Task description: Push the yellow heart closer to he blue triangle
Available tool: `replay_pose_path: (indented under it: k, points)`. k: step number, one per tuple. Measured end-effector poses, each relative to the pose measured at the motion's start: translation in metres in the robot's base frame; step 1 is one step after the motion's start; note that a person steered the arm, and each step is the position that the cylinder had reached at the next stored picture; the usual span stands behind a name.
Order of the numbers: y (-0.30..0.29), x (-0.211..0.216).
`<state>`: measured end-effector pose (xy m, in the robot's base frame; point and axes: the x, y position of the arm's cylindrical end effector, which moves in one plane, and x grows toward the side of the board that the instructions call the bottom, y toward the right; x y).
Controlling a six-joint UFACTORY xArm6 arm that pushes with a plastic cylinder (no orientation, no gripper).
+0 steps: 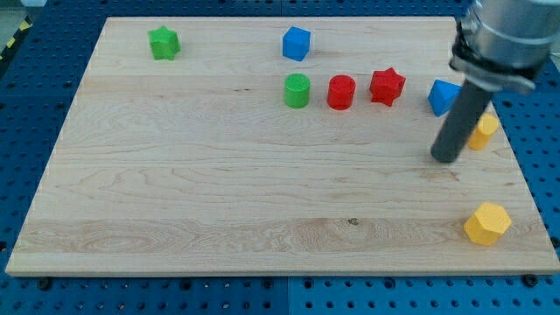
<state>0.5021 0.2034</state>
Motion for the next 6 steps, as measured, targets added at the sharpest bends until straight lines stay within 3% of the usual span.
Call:
replay_pose_path:
  k: [1, 3, 6]
  points:
    - [0.044, 0.019]
    - [0.077, -0.078]
    - [0.067, -0.064]
